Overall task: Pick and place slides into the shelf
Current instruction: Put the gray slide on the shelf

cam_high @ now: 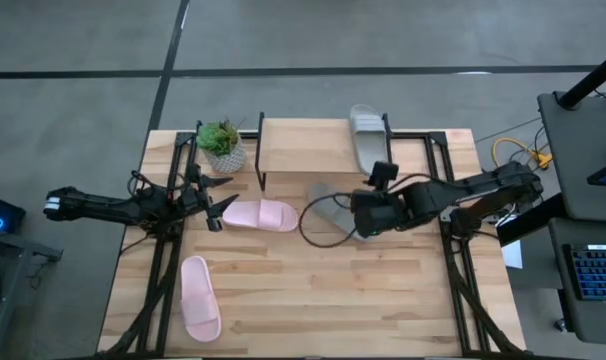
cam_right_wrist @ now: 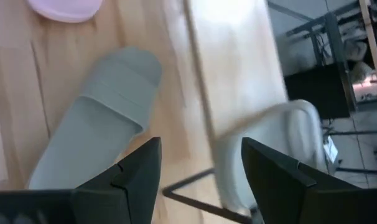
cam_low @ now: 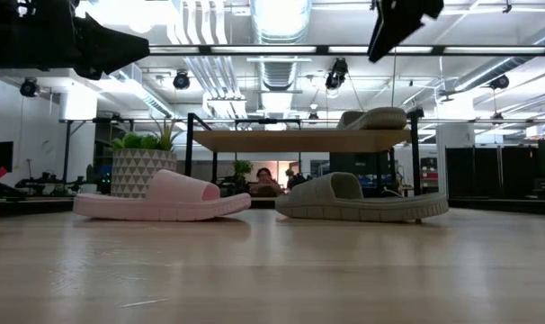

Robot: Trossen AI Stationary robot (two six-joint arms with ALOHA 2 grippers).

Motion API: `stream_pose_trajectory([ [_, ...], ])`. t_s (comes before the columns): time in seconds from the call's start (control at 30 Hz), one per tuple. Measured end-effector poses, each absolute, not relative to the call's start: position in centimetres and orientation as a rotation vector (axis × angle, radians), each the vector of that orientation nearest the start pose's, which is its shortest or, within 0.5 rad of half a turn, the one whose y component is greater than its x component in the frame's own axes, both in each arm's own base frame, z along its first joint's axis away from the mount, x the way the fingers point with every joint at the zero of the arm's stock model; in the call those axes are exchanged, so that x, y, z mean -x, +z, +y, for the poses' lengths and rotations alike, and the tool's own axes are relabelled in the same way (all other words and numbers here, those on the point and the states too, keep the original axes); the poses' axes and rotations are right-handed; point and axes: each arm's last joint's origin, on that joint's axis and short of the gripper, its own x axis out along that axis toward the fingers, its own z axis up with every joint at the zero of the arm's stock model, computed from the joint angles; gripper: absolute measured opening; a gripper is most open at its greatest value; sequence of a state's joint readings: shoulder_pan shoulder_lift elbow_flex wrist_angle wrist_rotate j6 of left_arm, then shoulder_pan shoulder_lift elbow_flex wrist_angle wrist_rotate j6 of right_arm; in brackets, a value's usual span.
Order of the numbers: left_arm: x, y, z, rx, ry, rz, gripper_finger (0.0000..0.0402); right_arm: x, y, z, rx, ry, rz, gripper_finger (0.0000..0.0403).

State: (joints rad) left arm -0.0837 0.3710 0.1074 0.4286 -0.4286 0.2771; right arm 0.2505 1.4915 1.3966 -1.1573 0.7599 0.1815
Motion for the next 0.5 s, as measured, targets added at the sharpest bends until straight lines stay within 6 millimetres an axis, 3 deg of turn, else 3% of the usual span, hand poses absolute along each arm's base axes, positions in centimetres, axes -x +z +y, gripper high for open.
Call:
stream_pose_trajectory([
  [0.5, -12.0, 20.9, 0.2, -0.232, 0.364, -0.112, 0.0208, -28.4, 23.2, 5.9, 0.572, -0.324, 0.975, 0.0212],
])
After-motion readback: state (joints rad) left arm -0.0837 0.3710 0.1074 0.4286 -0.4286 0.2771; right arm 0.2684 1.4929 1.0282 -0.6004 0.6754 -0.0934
